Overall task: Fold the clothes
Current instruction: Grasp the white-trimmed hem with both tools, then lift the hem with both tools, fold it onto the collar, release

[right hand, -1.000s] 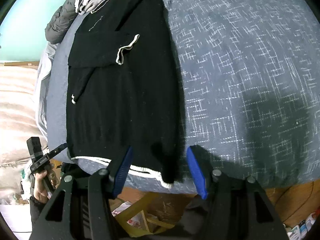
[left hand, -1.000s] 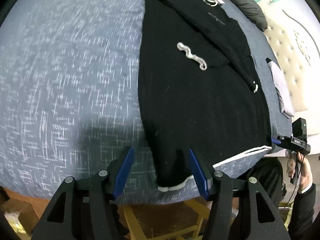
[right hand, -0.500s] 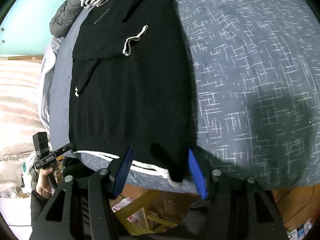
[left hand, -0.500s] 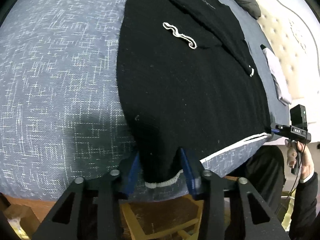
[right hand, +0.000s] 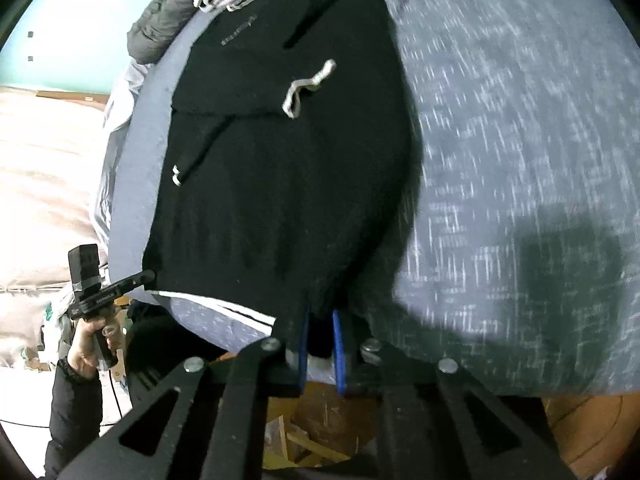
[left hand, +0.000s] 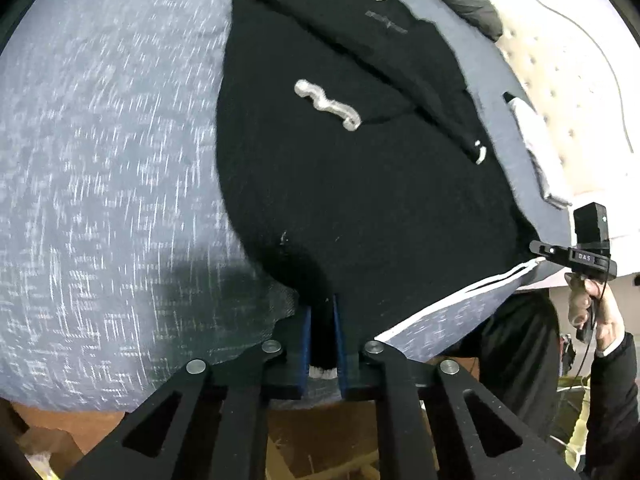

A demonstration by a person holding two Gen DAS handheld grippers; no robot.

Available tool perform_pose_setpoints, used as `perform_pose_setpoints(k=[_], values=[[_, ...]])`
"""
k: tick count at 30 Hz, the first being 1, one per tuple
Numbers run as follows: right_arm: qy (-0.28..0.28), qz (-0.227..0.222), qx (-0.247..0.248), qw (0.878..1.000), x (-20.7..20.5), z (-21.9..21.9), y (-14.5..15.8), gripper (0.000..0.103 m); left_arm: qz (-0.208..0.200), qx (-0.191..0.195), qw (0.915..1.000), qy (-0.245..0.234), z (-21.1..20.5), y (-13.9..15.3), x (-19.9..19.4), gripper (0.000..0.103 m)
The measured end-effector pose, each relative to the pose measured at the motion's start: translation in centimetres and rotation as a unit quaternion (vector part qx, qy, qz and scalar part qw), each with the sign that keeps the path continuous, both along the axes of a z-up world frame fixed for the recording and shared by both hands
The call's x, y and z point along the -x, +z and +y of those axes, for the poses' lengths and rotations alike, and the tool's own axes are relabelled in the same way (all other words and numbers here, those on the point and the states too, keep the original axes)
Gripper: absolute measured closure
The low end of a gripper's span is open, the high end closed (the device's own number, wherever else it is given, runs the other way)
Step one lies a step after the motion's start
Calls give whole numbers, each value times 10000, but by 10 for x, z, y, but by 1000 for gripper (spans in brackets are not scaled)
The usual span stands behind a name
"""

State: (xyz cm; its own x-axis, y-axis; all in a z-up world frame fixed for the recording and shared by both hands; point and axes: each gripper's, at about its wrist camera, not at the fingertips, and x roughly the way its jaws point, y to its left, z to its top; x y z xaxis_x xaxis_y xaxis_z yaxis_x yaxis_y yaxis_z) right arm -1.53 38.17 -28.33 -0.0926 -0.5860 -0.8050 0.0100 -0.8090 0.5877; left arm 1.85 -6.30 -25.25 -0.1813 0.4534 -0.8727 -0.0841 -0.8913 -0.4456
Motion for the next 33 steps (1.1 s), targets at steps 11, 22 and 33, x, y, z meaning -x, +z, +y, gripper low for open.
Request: perform_pose_setpoints(k=[11, 22, 33], values=[[-161, 577, 397, 9974, 40, 1, 53, 96, 564, -322, 9977, 212, -21, 63, 58, 94], [-549, 993, 637, 9915, 124, 15, 95, 96, 810, -574, 9937, 520, -45, 93, 160, 94], [-702, 1180, 592, 9888, 226, 16, 112, 96, 821, -638, 9924, 654, -51, 92, 267, 94]])
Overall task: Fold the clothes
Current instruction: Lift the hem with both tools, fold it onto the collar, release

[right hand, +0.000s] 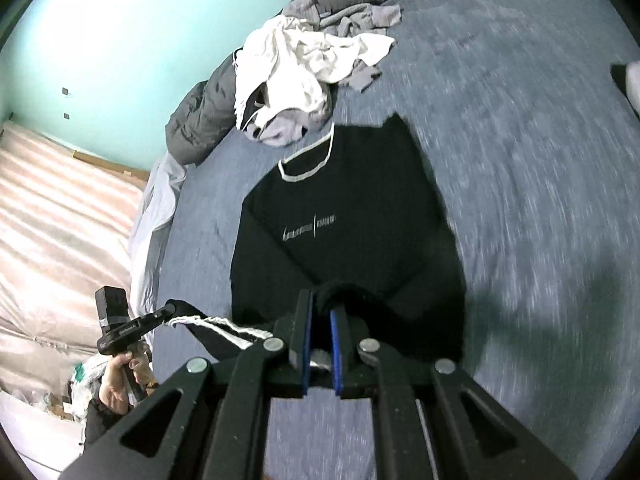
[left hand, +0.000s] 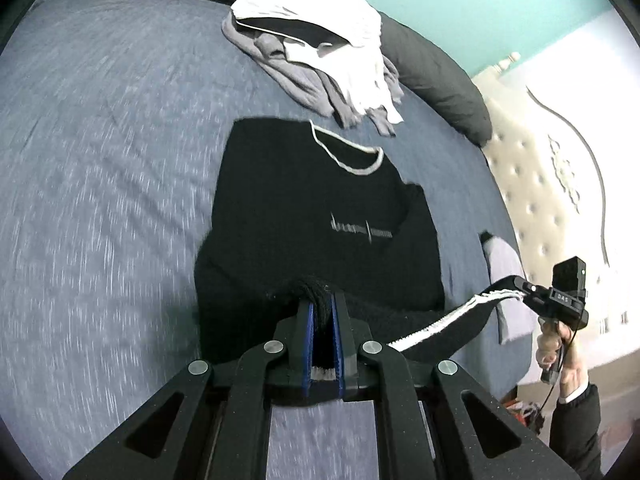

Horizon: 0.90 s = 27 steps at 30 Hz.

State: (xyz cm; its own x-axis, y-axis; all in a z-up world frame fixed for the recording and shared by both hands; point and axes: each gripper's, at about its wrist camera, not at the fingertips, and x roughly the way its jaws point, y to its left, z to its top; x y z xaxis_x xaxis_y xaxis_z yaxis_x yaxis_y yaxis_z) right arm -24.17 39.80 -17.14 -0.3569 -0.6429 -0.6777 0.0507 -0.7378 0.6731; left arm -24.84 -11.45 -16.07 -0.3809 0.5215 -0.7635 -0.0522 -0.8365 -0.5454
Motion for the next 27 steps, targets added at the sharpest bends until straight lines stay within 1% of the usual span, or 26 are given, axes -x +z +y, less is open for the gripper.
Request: perform_pose_setpoints(k=[5, 8, 13, 16, 21, 27], values=[[-42, 37, -87, 9999, 52, -2, -2, 96, -4, 15, 10000, 37, -4, -4, 52, 94], [-109, 6, -151, 9998, 83, 0, -8, 96, -28, 6, 10000, 75, -6, -9, 82, 95], [-231, 26, -133, 9996, 129, 4, -14, 96, -28, -15, 9998, 171, -12, -17, 128, 95], [-228, 85, -234, 9994, 158, 1, -14, 96, 4, 19, 9997, 229, -14, -19, 151, 95], [-301, 176, -235, 9991, 196, -2, -14, 96, -52, 101, 9994, 314, -18, -30, 185, 95], [-394, 57, -402, 9984, 240, -8, -37, 96, -156, 90, 9988, 455, -22, -59, 217, 94]])
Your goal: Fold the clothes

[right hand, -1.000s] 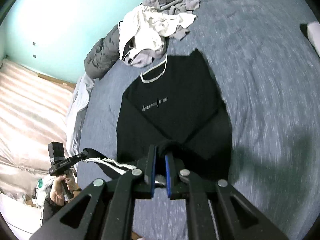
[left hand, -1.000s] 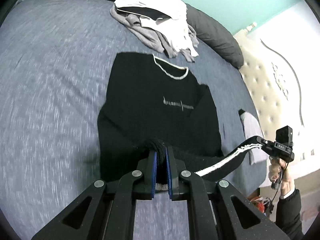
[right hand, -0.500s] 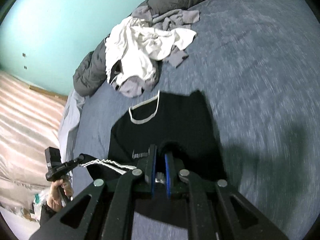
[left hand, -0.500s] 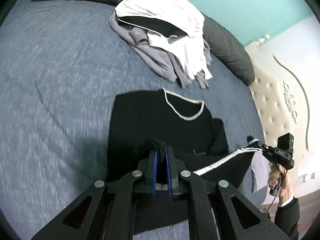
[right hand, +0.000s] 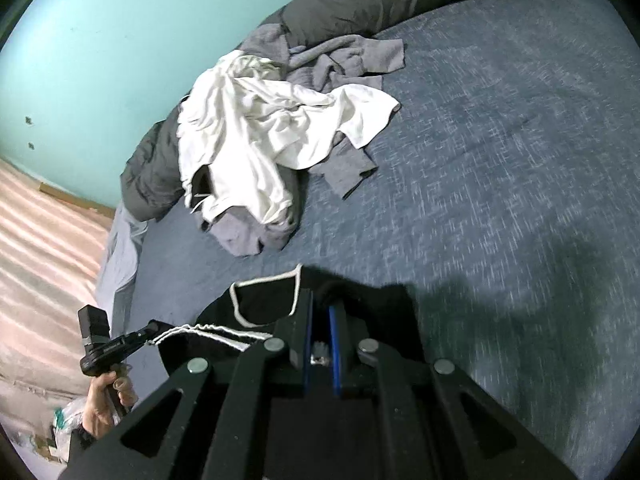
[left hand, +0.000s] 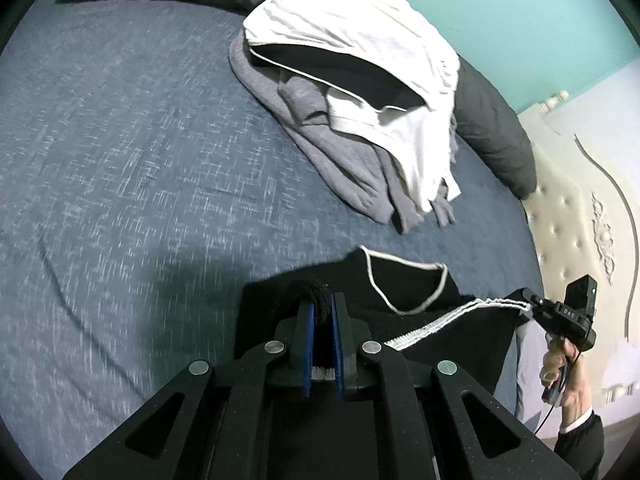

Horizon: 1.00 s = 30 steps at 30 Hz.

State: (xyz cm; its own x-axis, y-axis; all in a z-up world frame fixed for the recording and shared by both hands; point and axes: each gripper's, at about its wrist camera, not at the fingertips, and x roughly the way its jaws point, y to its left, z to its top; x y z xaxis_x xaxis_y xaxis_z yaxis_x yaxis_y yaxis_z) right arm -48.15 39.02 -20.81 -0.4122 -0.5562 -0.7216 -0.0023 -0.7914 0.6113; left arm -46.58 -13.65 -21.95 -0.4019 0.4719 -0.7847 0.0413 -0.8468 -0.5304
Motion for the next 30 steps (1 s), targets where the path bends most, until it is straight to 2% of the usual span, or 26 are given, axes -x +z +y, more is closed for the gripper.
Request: perform_pose_setpoints(k=[5, 9, 11, 13, 14, 15, 16, 18, 22, 27, 29, 30], values=[[-28, -74, -95, 9999, 22, -2, -31, 96, -118, -42, 9999, 113, 1, -28, 13, 93], [-115, -60, -133, 9998, 29, -1, -53, 95, -129, -142, 9995, 236, 1, -44, 16, 73], [-229, -22, -166, 9996, 30, 1, -61, 90, 33, -184, 9996, 221, 1, -41, 14, 66], [-328, 144, -166, 9992, 29, 4, -60, 78, 167, -133, 9994, 270, 1, -35, 12, 65], [-411, 280, -211, 9985, 27, 6, -57, 51, 227, -96, 9992, 304, 0, -32, 11, 63], [-518, 451, -204, 9974, 25, 11, -52, 26, 352, 27, 9987, 370, -1, -26, 9, 46], [-588, 573, -81, 9966, 23, 16, -48, 26, 535, 142, 9974, 460, -5, -18, 6, 33], [-660, 712, 8, 9953, 20, 23, -42, 26, 769, 80, 9951, 609, -15, -7, 3, 32], [-380, 750, -495, 9952, 17, 15, -40, 26, 664, 743, 9939, 468, -14, -7, 2, 32], [-161, 724, -994, 9923, 13, 4, -54, 26, 512, 899, 9944, 202, -8, -27, 4, 32], [-71, 641, -1127, 9915, 14, 0, -63, 26, 464, 906, 9947, 147, -6, -37, 4, 36], [-10, 645, -1228, 9903, 13, -2, -66, 27, 428, 913, 9948, 125, -5, -41, 5, 47]])
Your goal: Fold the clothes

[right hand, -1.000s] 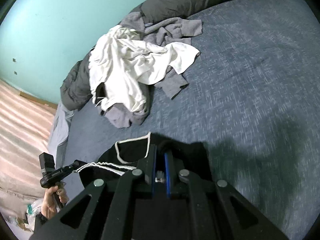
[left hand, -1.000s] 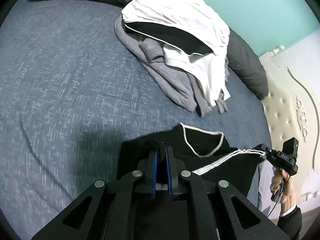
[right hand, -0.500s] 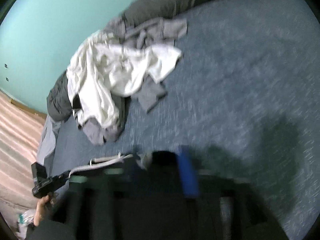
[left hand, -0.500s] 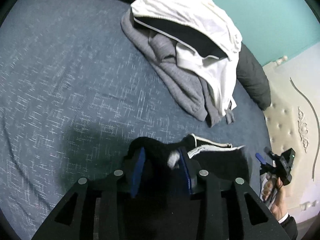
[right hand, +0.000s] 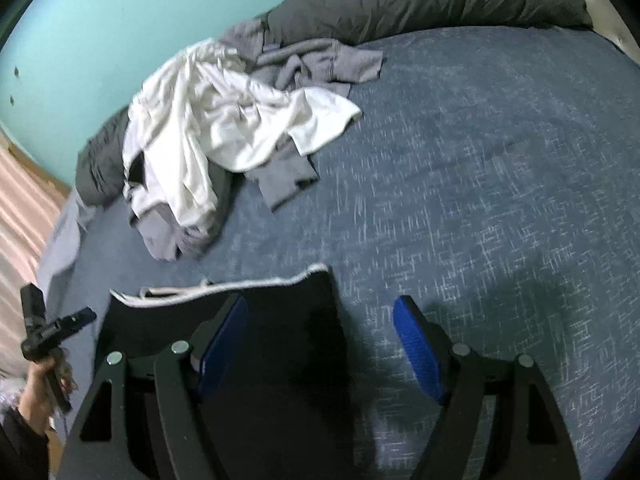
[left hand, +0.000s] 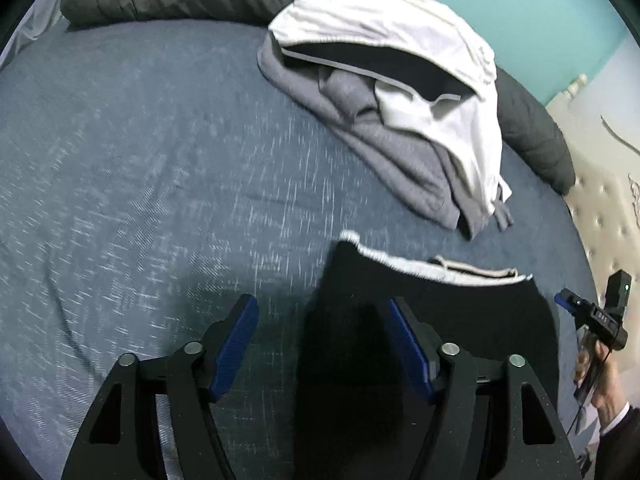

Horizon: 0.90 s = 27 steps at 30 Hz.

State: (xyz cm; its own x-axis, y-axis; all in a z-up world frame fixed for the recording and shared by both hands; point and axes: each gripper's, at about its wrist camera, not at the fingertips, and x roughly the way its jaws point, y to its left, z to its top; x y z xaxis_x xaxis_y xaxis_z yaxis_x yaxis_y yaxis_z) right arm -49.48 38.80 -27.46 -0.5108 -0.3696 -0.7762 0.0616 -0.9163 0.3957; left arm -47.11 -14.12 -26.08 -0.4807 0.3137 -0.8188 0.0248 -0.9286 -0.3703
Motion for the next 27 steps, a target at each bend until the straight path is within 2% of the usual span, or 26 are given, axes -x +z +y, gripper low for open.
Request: perform_pose_setpoints(k=[1, 3, 4, 5, 7, 9, 10, 12, 14, 16, 20, 22, 23, 25, 27], values=[[101, 2, -86, 9999, 0, -2, -3, 28, -19, 2, 10000, -23, 1, -4, 1, 61], [253, -85, -145, 9995, 3, -7, -11, 29, -6, -14, 10000, -70, 2, -12, 2, 66], [274, -168, -123, 9994, 6, -8, -17, 29, 7, -43, 10000, -85, 2, -14, 2, 74], [254, -241, -115, 9993, 7, -8, -22, 30, 28, -56, 9999, -109, 3, -16, 2, 77], [218, -316, -83, 9992, 10, -8, -30, 39, 83, -60, 9998, -169, 5, -17, 3, 86], [180, -347, 33, 9992, 12, -7, -37, 55, 164, 82, 9996, -202, 8, -15, 2, 96], [198, -329, 142, 9992, 12, -8, -38, 61, 199, 178, 9995, -190, 9, -14, 2, 97], [235, -291, 362, 9986, 11, -8, -40, 85, 271, 294, 9991, -111, 8, -10, 1, 97], [229, -118, 337, 9991, 8, -9, -34, 94, 297, 380, 9988, -22, 7, -7, 2, 97], [165, 77, 77, 9998, 6, -9, -26, 98, 262, 366, 9990, 26, 6, -7, 2, 97], [-40, 131, -27, 9999, 8, -1, -15, 98, 301, 460, 9984, 100, 6, 0, -4, 93], [-57, 115, -392, 9991, 9, -7, -10, 97, 411, 606, 9972, 163, 6, 10, -13, 81], [-141, 154, -403, 9990, 5, -5, -6, 97, 491, 599, 9968, 191, 5, 17, -20, 77], [-310, 232, -415, 9984, -2, -2, 2, 91, 625, 482, 9966, 221, 4, 27, -35, 64], [-479, 310, -427, 9975, -10, 2, 10, 74, 762, 402, 9960, 226, 5, 35, -56, 64]])
